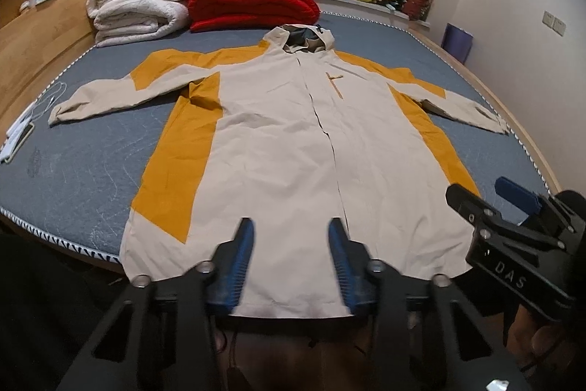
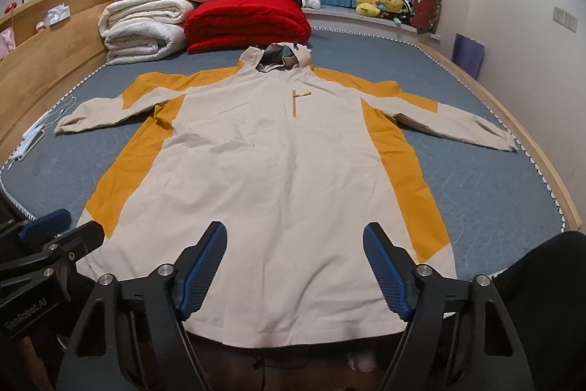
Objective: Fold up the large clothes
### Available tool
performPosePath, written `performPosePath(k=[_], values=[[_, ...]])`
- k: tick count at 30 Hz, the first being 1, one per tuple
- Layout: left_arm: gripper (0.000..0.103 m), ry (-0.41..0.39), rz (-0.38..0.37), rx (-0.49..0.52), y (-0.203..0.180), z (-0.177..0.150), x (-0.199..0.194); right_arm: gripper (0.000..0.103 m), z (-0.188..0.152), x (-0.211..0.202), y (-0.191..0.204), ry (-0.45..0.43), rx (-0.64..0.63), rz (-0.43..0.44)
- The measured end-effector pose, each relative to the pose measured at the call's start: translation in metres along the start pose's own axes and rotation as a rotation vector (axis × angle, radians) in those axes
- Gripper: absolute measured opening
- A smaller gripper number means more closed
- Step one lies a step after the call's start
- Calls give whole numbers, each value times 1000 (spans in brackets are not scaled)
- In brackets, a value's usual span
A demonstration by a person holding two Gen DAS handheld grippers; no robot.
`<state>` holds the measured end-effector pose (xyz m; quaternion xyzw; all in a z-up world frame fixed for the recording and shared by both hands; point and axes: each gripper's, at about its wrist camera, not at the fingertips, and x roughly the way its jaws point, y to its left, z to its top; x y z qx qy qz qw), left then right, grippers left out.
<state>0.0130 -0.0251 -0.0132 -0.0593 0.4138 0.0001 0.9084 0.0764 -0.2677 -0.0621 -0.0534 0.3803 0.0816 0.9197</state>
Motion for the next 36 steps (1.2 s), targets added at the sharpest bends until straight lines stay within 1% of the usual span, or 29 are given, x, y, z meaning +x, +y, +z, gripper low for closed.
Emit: performPosePath(k=[6,8,10,12,15,18,21,24,26,27,28,30,33,35,36], values=[[18,-23,-27,1,-2,16,-13,66,6,-4,-3,-20,19,16],[16,-41,-44,-1,-3,23,-18,58,9,-6,-6,-35,26,13],[16,-62,-46,12,-4,30,-19,52,12,-9,-11,-47,38,10],[16,-71,-49,18,-3,35,-17,51,16,-13,-16,-71,44,-2],[16,-77,-44,36,2,47,-7,51,25,-18,-20,-113,15,-21],[16,-63,-46,-2,18,66,4,51,39,-20,-23,-148,-13,-22],[16,-84,-28,-4,32,90,13,51,61,-19,-26,-185,-36,-17],[16,-127,-3,-4,52,125,27,51,90,-14,-31,-227,-53,-4],[18,-164,25,-32,74,152,41,51,115,-4,-33,-243,-67,12],[20,-187,38,-48,85,164,49,51,125,2,-34,-249,-70,15],[27,-204,44,-52,92,173,55,51,137,8,-35,-255,-69,20],[33,-240,78,-19,103,195,72,51,159,23,-36,-261,-65,18],[36,-254,70,18,117,224,97,51,190,49,-35,-273,-67,6],[37,-249,89,20,130,238,116,51,213,67,-32,-284,-73,-2],[37,-233,104,10,141,245,129,51,223,76,-31,-289,-71,0]])
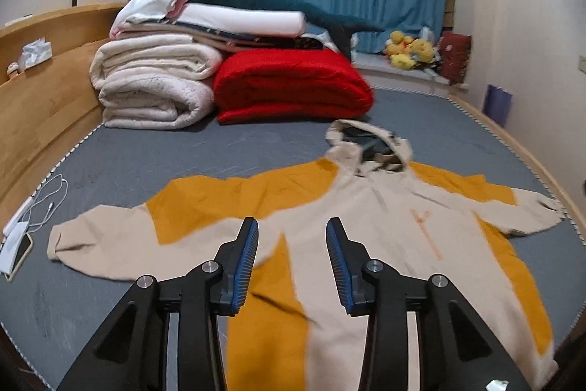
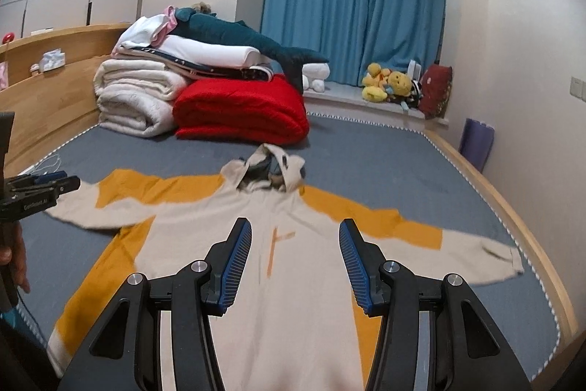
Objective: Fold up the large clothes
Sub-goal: 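Reach the left tool to the sleeve cuff and close on it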
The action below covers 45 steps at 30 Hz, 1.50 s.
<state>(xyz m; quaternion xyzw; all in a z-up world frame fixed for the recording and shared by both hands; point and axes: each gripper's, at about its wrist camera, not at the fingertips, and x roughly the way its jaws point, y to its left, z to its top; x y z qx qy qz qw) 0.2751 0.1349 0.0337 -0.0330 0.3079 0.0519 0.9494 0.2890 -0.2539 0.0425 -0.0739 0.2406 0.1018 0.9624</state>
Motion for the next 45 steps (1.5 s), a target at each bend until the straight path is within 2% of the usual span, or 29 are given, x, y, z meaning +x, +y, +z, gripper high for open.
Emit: performPosePath(k=[3,7,10,12,13,14,16,18,20,24,29,33,36,38,40,42,44,45], values=[[37,77,4,-58,29,0,35,52,19,32,5,-12,3,-4],[36,161,44,-180,88,-17,72,52,31,86,14,27,-6,49],[36,190,120,-251,139,-31,93,52,24,114,19,27,-1,82],[36,216,167,-332,180,-45,104,52,17,135,21,71,13,91],[36,228,181,-365,198,-50,109,52,16,145,22,97,36,124],[36,239,202,-391,215,-56,113,52,16,154,24,110,48,151],[36,263,252,-434,248,-67,117,53,12,166,31,114,35,149],[37,292,286,-477,279,-79,123,60,7,176,38,106,0,144],[40,320,313,-534,306,-87,131,77,0,189,42,123,-8,152],[46,319,365,-717,359,-110,132,81,-9,208,39,178,30,143],[47,299,406,-853,400,-129,136,81,-14,223,35,244,65,161],[46,245,378,-986,426,-143,137,81,-17,228,41,268,54,166],[42,214,372,-993,432,-142,136,78,-21,230,47,281,31,175],[31,204,365,-996,436,-141,138,72,-23,231,49,289,32,188],[13,194,369,-1006,439,-142,139,67,-25,232,50,298,35,199],[7,171,373,-1023,440,-141,134,61,-25,234,50,306,36,207],[4,170,422,-973,431,-129,129,45,-27,236,50,314,37,203],[3,155,437,-917,419,-111,126,39,-27,238,50,321,39,201]])
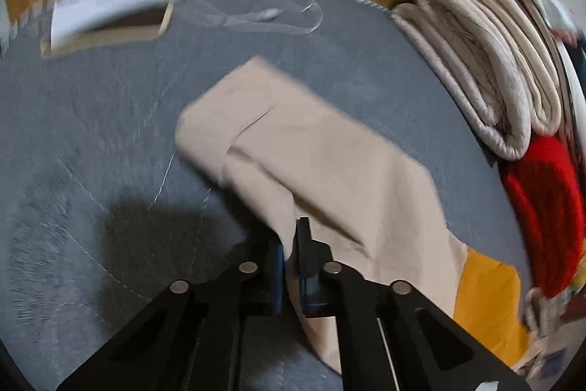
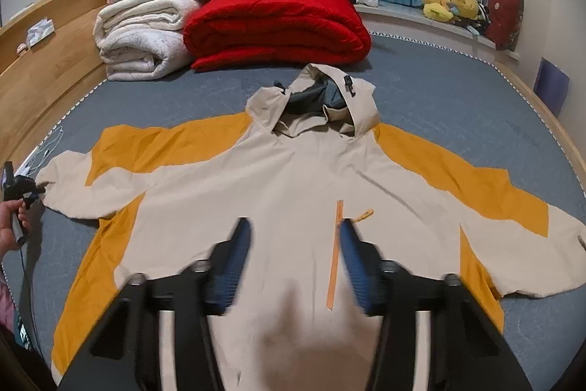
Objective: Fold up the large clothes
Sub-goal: 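Reach the left tool to the sleeve cuff and close on it, then carry the sleeve across the jacket body with the left tool and release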
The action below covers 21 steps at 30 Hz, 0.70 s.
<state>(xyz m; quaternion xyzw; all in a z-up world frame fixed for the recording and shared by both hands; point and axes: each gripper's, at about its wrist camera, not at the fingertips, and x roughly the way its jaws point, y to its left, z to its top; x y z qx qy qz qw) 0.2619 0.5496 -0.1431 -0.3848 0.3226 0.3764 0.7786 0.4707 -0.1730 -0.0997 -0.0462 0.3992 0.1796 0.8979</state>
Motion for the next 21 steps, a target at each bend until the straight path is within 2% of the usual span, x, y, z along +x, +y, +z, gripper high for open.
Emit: performPosePath(k=[1,2,7,10,14,17,19,21], values=[[2,-24,-13,35,-16,1,-10,28,0,2,-1,12,6,-3],[2,-47,-33,70,-33,1,-22,22,0,3,-3,21,13,-7],[1,-149,-207,240,-136,-25,-122,21,5,1,-17,38,75,-8],[1,-132,-293,327,-187,-61,-171,21,11,-6,-24,25,91,-12],[1,-107,-439,511,-256,-144,-233,24,21,-18,-35,25,115,-5],[1,-63,-541,623,-295,-205,-245,32,24,-29,-45,11,146,-4],[1,25,-605,692,-319,-251,-238,34,24,-35,-52,5,174,-6],[1,135,-636,804,-345,-304,-222,35,23,-39,-57,5,199,-1]])
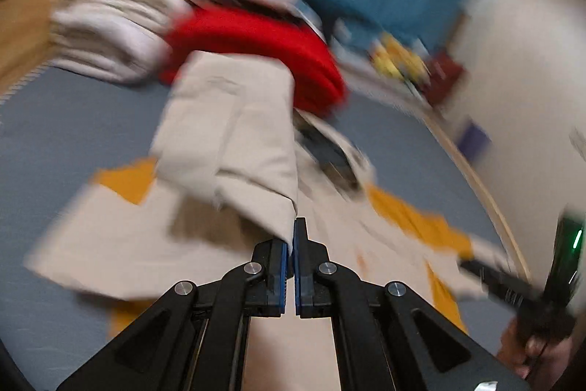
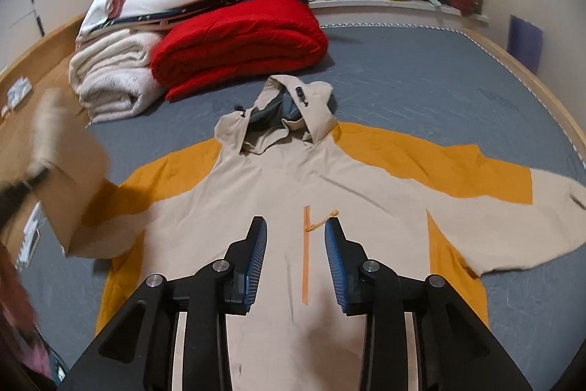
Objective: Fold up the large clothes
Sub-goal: 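Carry the sleeve across the jacket body with the left tool and release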
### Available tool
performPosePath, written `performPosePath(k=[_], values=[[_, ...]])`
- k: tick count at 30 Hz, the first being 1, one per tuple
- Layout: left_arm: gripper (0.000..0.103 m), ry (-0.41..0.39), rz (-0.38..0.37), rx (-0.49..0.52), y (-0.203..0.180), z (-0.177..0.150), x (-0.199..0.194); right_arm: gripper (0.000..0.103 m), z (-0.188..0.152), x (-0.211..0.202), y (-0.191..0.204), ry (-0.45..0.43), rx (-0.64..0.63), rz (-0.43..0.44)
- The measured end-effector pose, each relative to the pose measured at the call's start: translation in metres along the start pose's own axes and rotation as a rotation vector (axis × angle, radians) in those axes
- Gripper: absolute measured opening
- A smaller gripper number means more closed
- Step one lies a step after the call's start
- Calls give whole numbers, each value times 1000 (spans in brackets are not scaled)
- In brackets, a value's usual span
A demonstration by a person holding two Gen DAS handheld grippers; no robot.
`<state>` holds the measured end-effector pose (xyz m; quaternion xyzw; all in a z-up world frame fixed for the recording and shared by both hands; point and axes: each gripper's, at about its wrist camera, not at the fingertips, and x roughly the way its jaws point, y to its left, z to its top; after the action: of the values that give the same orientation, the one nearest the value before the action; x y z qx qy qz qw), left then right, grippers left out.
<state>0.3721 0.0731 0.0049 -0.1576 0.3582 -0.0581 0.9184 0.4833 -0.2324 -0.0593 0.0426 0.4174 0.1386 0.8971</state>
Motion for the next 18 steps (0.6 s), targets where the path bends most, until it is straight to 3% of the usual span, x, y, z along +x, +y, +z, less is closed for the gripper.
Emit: performPosePath(k=[3,6,9,11,14,18], values=[[5,220,-67,48,-24,-29,57,34,-5,-3,-2,5,15,3],[7,355,-64,-32,-13,-45,78,34,-11,-2,0,15,16,5],[16,321,-106,-105,-1,-32,60,31,-18,0,2,17,21,-4],[23,275,-95,-112,5,-25,43,24,-22,3,1,27,35,-2],[24,223,-9,-110,25,-14,27,24,-29,11,-2,65,75,18],[24,205,105,-123,59,-10,16,26,-50,39,-11,180,176,61]])
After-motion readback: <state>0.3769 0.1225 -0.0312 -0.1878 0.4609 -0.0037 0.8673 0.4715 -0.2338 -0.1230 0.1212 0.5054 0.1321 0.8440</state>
